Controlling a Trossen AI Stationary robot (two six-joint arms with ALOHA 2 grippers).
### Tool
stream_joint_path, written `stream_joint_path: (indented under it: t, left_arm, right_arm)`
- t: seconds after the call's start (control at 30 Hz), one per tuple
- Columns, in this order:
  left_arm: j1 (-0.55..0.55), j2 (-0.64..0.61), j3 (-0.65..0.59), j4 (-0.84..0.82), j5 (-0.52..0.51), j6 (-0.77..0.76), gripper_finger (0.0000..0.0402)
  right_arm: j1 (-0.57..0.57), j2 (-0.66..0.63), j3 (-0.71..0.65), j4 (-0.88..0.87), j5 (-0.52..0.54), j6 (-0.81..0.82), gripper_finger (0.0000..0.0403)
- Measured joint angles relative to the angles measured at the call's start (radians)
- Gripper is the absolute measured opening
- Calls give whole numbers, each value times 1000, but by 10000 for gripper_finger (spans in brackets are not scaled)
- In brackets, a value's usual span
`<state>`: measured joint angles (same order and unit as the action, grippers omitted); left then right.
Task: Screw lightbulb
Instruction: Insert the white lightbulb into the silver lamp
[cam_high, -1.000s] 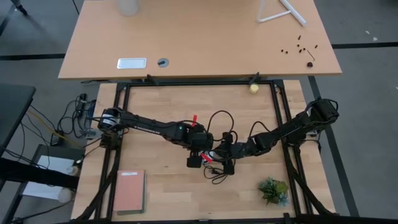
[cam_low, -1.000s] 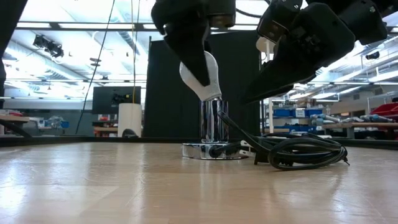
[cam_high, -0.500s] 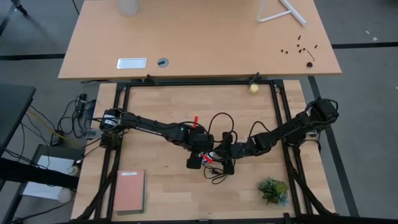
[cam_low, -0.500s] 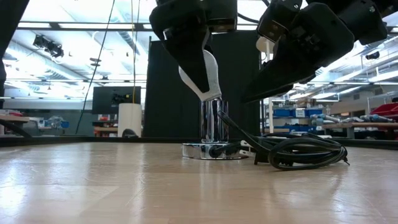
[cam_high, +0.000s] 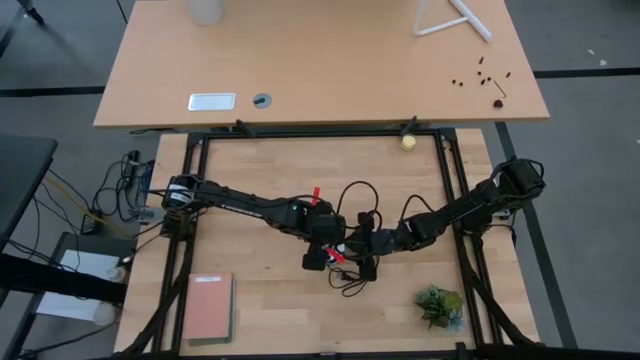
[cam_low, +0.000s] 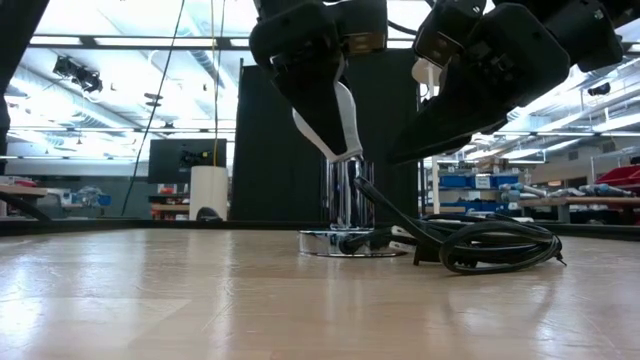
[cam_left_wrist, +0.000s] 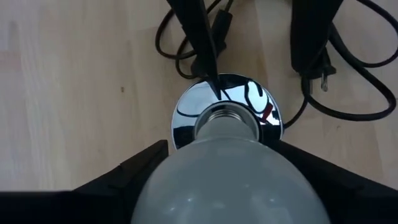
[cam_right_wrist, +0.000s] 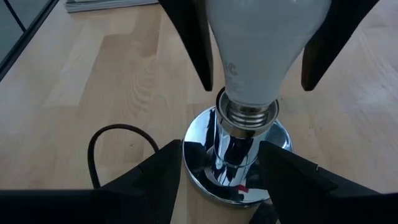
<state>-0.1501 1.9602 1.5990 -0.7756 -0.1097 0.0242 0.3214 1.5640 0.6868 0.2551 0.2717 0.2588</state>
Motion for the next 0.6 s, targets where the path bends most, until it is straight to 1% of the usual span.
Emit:
stream_joint_path:
  t: [0.17, 0.33, 0.6]
  left_arm:
    - [0, 0, 0, 0, -1, -1, 266]
    - [0, 0, 0, -2, -1, -1, 263]
    - [0, 1, 0, -7, -1, -1, 266]
  right_arm:
    - [1, 3, 0, 7, -24, 0, 222]
    - [3, 67, -35, 145, -63, 2, 222]
    - [0, 182, -36, 293, -59, 11, 222]
